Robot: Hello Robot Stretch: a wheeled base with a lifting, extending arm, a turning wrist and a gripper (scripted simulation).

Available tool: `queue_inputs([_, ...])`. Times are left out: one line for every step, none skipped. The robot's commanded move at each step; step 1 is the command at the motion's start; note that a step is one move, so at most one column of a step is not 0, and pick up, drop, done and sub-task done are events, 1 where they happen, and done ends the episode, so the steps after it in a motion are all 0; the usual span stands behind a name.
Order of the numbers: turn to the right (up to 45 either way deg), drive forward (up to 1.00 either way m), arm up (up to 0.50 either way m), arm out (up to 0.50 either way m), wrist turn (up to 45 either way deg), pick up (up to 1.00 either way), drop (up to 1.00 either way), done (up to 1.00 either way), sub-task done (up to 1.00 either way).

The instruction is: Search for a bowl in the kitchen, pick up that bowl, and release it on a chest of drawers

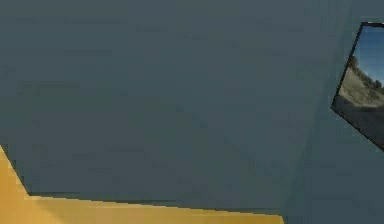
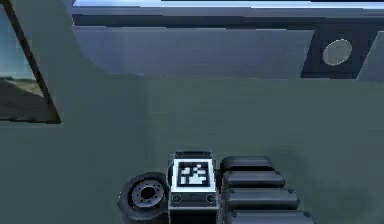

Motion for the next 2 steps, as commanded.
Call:
queue_inputs([-45.0,0.0,0.0,0.0,0.0,0.0,0.0,0.0,0.0])
queue_inputs([-12.0,0.0,0.0,0.0,0.0,0.0,0.0,0.0,0.0])
